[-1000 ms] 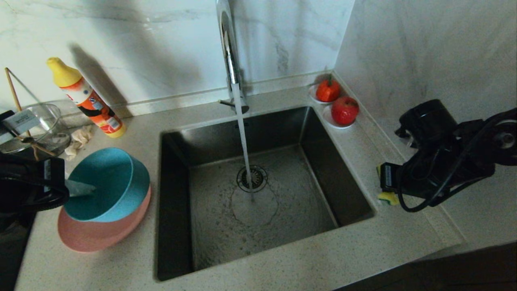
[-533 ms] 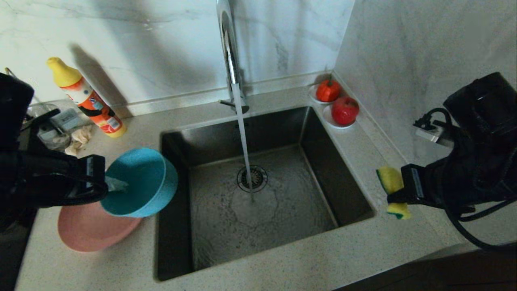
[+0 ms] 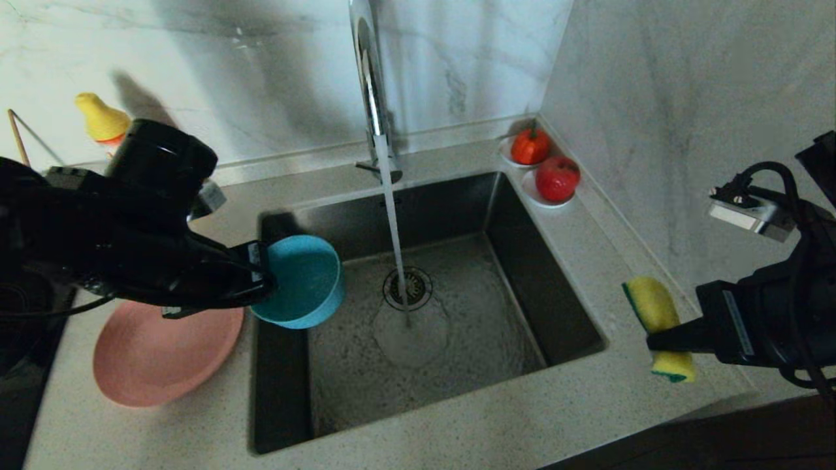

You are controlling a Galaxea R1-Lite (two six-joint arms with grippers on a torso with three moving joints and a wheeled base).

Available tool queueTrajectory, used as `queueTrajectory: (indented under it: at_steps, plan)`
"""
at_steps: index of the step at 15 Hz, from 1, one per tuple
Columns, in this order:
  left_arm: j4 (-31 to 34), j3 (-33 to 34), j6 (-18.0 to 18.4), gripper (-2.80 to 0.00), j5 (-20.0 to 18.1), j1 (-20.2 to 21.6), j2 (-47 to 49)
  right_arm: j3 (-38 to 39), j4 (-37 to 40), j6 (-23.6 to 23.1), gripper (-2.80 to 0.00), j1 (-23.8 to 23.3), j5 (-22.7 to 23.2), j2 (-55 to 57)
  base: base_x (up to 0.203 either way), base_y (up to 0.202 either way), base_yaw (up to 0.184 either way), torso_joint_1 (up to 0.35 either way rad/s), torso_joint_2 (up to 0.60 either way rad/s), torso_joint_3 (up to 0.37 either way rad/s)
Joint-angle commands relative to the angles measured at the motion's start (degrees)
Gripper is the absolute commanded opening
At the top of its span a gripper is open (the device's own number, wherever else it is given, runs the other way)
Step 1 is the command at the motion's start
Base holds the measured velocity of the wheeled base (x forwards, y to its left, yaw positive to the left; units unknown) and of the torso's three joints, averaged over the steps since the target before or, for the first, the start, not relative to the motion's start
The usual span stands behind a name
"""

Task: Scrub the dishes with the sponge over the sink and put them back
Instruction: Wash the bowl

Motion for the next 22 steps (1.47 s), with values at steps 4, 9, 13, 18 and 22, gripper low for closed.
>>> queueTrajectory:
  at_steps: [4,9,13,18,22]
  plan:
    - [0.48,-7.26,-4.4,-2.8,2.36,-4.67,8.88,0.9,0.33,1.65,-2.8,1.26,0.41,-2.06,0.0,0.0,0.0,0.0,0.0,0.0]
    - [0.64,-13.26,-7.18,-2.8,2.97,-7.15,13.59,1.31,0.33,1.68,-2.8,2.19,0.97,-3.47,0.0,0.0,0.0,0.0,0.0,0.0]
    - [0.67,-16.57,-7.47,-2.8,3.05,-7.16,16.03,2.31,0.31,1.68,-2.8,2.32,1.04,-4.38,0.0,0.0,0.0,0.0,0.0,0.0]
    - [0.64,-22.56,-9.29,-2.8,3.55,-7.15,19.92,3.99,-0.02,1.59,-2.8,2.32,2.03,-5.93,0.0,0.0,0.0,0.0,0.0,0.0]
    - [2.81,-28.47,-10.19,-2.8,4.62,-7.15,23.09,3.99,0.06,1.5,-2.8,2.34,2.11,-6.49,0.0,0.0,0.0,0.0,0.0,0.0]
